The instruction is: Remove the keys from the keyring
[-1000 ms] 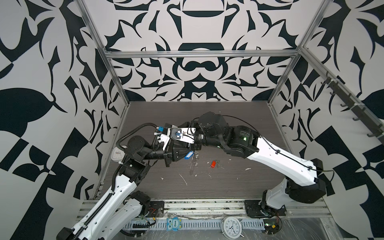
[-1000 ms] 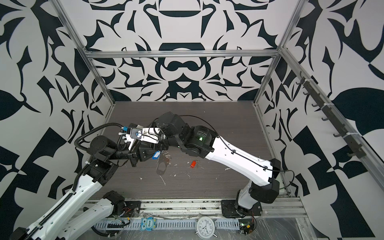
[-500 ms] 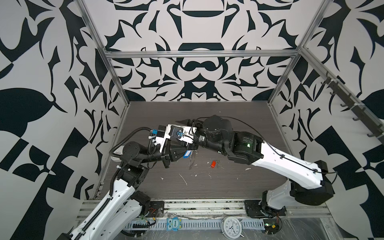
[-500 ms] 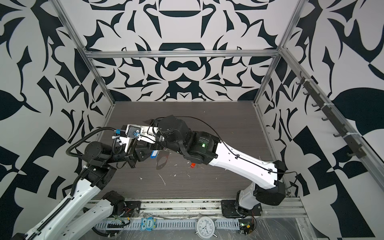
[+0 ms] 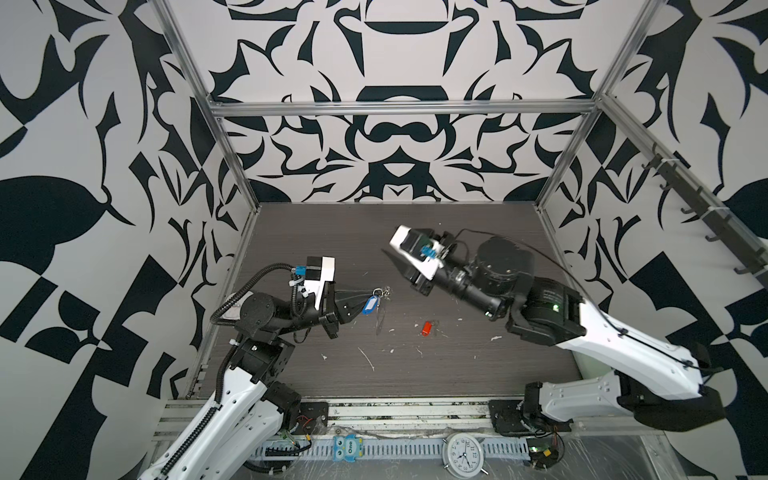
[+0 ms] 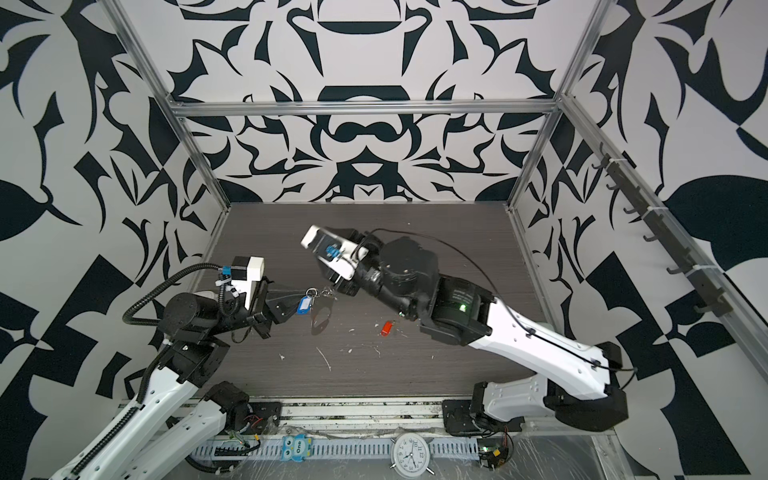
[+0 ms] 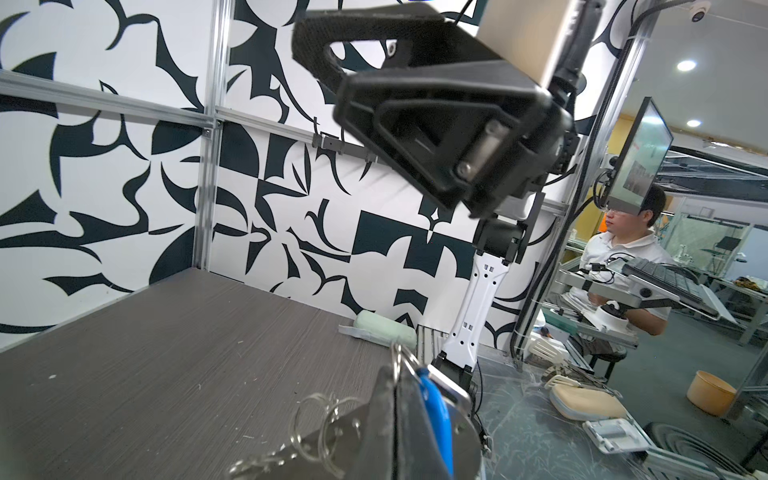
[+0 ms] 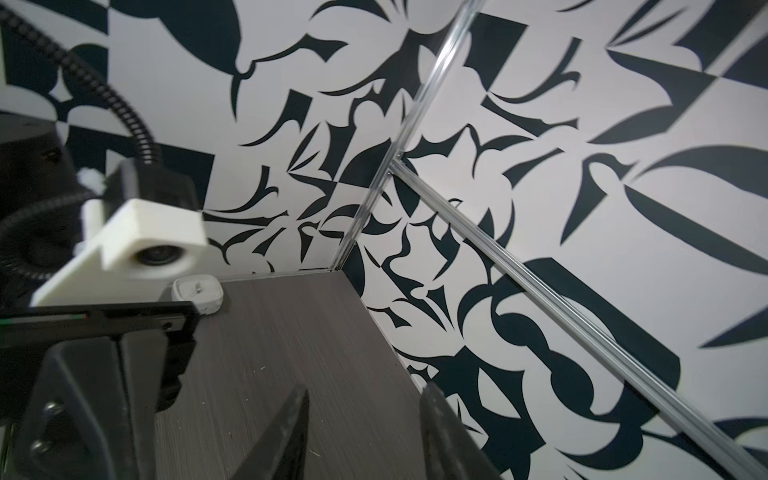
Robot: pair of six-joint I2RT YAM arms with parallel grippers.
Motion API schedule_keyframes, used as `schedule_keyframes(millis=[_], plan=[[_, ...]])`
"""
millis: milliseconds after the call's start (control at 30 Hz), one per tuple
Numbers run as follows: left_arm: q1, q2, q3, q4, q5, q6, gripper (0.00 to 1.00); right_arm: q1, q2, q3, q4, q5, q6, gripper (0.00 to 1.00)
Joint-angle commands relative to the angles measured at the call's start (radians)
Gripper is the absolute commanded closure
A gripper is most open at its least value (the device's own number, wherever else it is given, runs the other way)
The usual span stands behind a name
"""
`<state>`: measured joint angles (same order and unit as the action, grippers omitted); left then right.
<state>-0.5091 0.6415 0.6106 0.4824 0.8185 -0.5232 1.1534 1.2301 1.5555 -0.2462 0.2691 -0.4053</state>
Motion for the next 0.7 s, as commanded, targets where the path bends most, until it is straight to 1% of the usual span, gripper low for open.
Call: schedule_keyframes(millis=[0,100,167,267,300,467,500,667], plan=[[0.003,-0.024,-0.019,0.045,-0.041,0.014,1.00,-0.058,-0.051,-0.030,-0.015,-0.147,0.159,0.54],[0.003,-0.046,-0.036,0.066,-0.060,0.015,1.00,-0.151,-0.083,-0.055,-0.086,-0.358,0.235,0.54],[0.003,-0.052,-0.043,0.089,-0.064,0.007,1.00,-0.212,-0.100,-0.088,-0.095,-0.519,0.274,0.55],[0.003,-0.057,-0.051,0.119,-0.066,-0.006,1.00,-0.268,-0.106,-0.122,-0.093,-0.755,0.312,0.56],[0.002,-0.059,-0.051,0.124,-0.064,-0.008,1.00,-0.275,-0.102,-0.126,-0.095,-0.808,0.318,0.56],[0.003,-0.077,-0.061,0.154,-0.076,-0.020,1.00,-0.278,-0.064,-0.144,-0.088,-0.954,0.357,0.56],[0.003,-0.080,-0.064,0.160,-0.076,-0.021,1.00,-0.277,-0.058,-0.149,-0.074,-0.969,0.366,0.56],[0.003,-0.080,-0.072,0.186,-0.077,-0.037,1.00,-0.278,-0.036,-0.166,-0.015,-0.995,0.399,0.66]])
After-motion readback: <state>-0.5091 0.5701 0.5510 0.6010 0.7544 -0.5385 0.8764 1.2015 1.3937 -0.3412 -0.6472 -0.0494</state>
